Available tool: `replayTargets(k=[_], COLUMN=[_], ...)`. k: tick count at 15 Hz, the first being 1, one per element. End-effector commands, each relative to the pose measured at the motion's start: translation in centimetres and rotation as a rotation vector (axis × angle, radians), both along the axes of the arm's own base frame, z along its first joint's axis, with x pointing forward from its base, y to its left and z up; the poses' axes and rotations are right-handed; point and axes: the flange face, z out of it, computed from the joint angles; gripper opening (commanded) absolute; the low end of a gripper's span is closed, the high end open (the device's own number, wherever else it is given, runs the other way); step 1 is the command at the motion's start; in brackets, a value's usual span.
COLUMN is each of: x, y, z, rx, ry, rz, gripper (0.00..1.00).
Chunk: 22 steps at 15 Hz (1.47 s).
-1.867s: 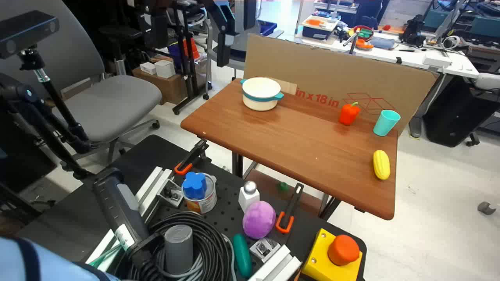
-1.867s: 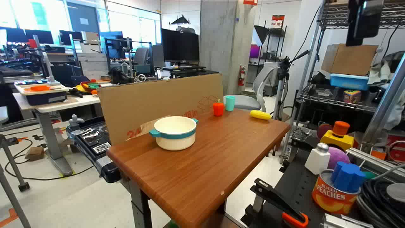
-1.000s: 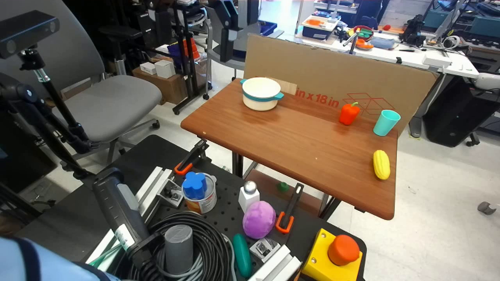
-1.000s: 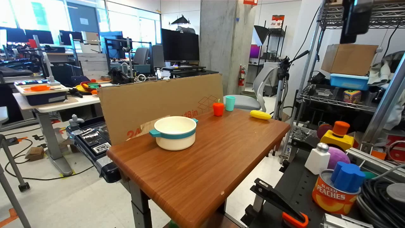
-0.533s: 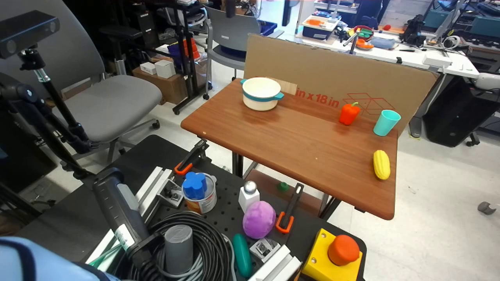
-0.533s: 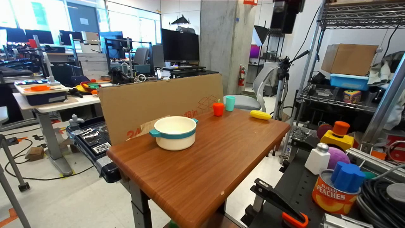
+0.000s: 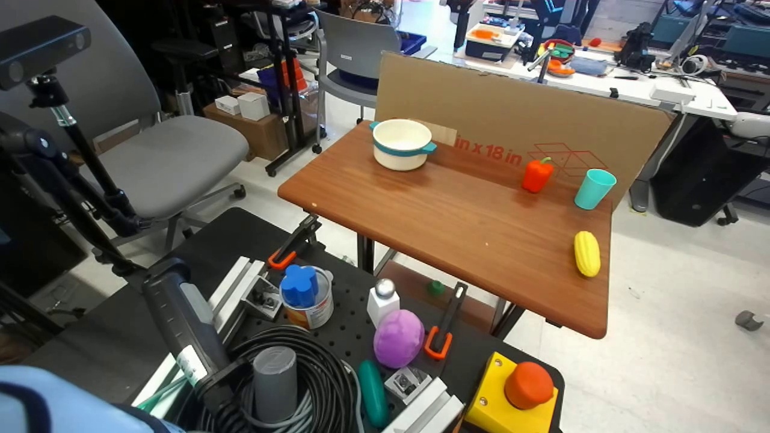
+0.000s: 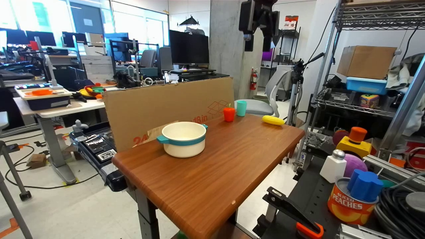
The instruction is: Move the bowl to the right on the table
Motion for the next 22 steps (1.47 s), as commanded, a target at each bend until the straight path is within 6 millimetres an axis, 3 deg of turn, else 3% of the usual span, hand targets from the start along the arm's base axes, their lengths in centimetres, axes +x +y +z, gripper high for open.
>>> replayTargets(k=[1,6,12,17,22], x=[4.3,8.5,13.0,14.7,15.3], y=[2.1,5.5,7.2,8.9,10.7], z=[-2.6,-6.6,-11.2,-16.1,-19.6], rx=[-0.020,-0.027,-0.082,-0.106,-0.104], ry=[0.076,0.143,0.191,0.241,0.306], rz=[0.010,0.023,0.027,0.070,0.107], gripper=[1.00,1.00,1.00,1.00,1.00])
